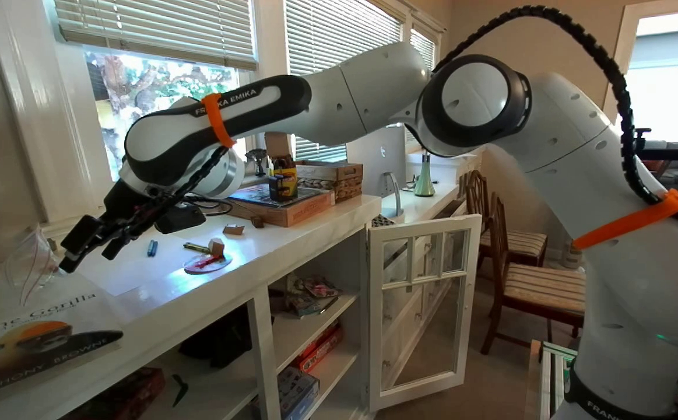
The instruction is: Move the clear plastic to the right then open it.
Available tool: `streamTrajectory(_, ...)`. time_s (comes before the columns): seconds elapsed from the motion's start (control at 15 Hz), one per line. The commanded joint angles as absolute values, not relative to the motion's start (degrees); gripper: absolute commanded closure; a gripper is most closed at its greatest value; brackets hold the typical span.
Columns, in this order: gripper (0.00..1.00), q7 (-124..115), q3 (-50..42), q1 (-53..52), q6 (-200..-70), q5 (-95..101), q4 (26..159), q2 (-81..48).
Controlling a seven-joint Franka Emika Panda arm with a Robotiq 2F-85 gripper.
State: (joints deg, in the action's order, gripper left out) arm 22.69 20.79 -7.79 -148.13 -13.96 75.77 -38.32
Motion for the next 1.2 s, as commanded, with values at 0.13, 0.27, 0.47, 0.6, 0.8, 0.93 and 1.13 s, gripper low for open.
streamTrajectory(0.13, 0.00, 23.9, 21.4, -9.5, -150.0, -13.6, 68.8, -44.3)
streamTrajectory(0.27, 0.00, 23.8, 21.3, -10.2, -150.3, -13.4, 67.0, -45.8)
streamTrajectory(0.47, 0.00, 23.7, 21.0, -11.2, -150.3, -13.1, 64.2, -47.9)
streamTrajectory(0.6, 0.00, 23.4, 20.6, -11.9, -150.4, -12.8, 62.3, -49.3)
streamTrajectory(0.8, 0.00, 23.3, 20.2, -12.8, -150.4, -12.5, 59.4, -51.3)
streamTrajectory(0.93, 0.00, 23.2, 19.9, -13.4, -150.4, -12.4, 57.7, -52.5)
streamTrajectory(1.13, 0.00, 23.2, 19.7, -14.0, -150.1, -12.4, 55.3, -54.1)
